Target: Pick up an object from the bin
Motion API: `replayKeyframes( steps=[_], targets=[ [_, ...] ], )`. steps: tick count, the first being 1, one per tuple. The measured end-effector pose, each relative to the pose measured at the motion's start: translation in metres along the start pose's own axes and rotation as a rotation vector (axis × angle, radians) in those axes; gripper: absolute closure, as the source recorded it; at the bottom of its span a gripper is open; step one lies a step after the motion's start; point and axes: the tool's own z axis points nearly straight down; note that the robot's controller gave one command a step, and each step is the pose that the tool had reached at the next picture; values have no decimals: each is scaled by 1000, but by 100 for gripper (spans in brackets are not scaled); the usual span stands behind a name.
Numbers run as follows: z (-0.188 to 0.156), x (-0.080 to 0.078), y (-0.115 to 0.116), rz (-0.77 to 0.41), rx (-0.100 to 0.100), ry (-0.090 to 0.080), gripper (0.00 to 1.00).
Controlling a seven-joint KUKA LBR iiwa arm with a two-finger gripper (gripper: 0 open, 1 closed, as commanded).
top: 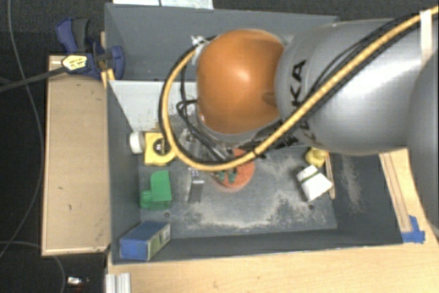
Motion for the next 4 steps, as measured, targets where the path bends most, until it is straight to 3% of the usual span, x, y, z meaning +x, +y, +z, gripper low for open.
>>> replayKeyframes(
  steps=[1, 2, 3, 4],
  targets=[
    [98, -7, 27, 78, -3, -5, 0],
    [112, -8, 32, 98, -2, -4, 0],
    [117, 5, 33, 304, 0, 4, 0],
    [154, -2, 42, 327, -4, -4, 0]
  ],
)
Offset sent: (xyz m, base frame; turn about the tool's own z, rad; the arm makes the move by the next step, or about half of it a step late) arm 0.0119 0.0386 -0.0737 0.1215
